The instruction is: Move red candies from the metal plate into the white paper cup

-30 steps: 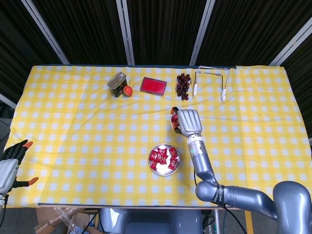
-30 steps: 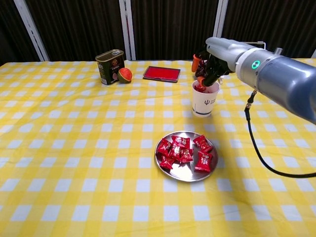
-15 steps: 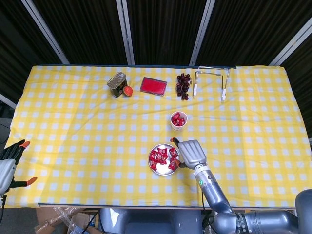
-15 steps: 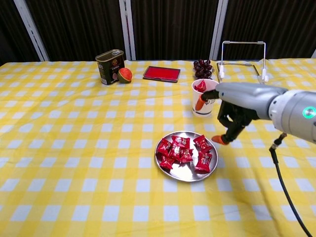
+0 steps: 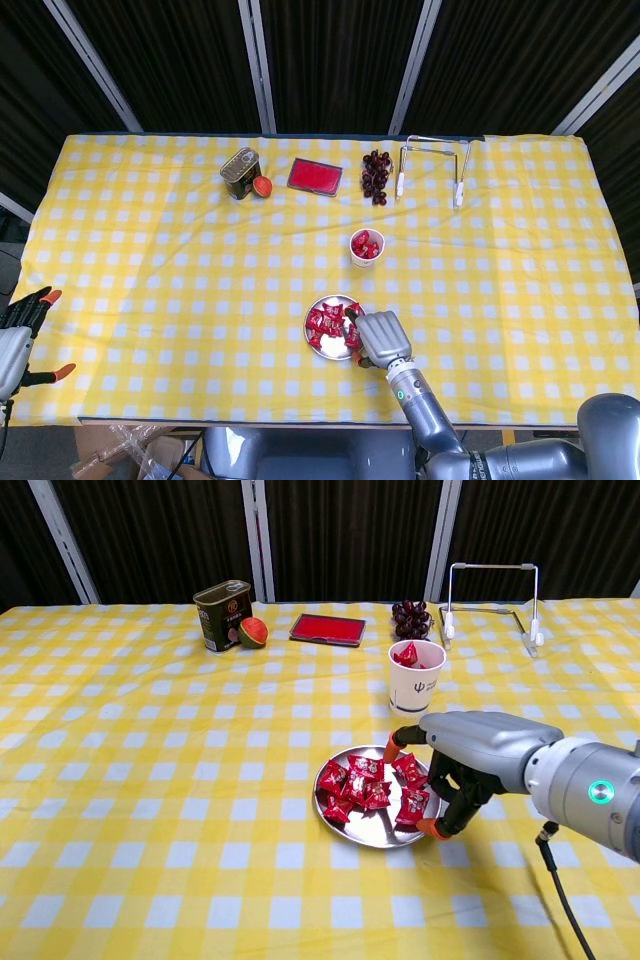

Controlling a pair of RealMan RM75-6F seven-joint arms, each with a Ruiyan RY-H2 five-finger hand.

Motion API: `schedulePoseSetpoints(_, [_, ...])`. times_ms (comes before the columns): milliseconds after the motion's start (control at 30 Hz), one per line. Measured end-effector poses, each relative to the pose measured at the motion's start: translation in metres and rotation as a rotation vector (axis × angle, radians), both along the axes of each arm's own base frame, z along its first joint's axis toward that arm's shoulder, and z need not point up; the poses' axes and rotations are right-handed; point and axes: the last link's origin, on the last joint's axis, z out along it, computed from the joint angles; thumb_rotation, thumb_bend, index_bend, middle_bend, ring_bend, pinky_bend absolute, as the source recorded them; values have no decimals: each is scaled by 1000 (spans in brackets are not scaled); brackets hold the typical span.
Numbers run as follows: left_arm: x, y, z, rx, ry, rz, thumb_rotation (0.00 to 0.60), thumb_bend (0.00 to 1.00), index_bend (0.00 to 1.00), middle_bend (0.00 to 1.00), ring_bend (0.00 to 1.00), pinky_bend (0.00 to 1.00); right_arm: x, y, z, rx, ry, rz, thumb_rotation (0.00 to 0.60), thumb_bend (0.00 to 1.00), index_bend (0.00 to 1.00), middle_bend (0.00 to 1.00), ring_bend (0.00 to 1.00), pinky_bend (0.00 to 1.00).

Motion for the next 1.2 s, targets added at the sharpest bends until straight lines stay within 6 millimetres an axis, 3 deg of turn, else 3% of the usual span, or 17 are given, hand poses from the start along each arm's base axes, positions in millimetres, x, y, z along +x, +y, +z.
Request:
schedulePoseSetpoints(500, [0,1,-2,-10,-1,6,600,27,0,0,0,0,-5,-14,-17,-22,-30,-30,600,349,235,838,837,983])
schedulePoseSetpoints(833, [-1,2,-2,-9,1,10,600,27,0,0,0,0,6,-17,-29,-10,-62,-26,600,349,236,838,837,983])
schedulePoseSetpoints(1000, [0,2,-2,-11,0,12,600,27,0,0,0,0,4,-20,-31,-14,-57,-33,600,359,369,838,837,983])
schedulePoseSetpoints(1200, [-1,2,-2,-13,-1,12,600,27,0,0,0,0,-10,-28,-33,-34,-50,-77,600,476,558,838,837,983])
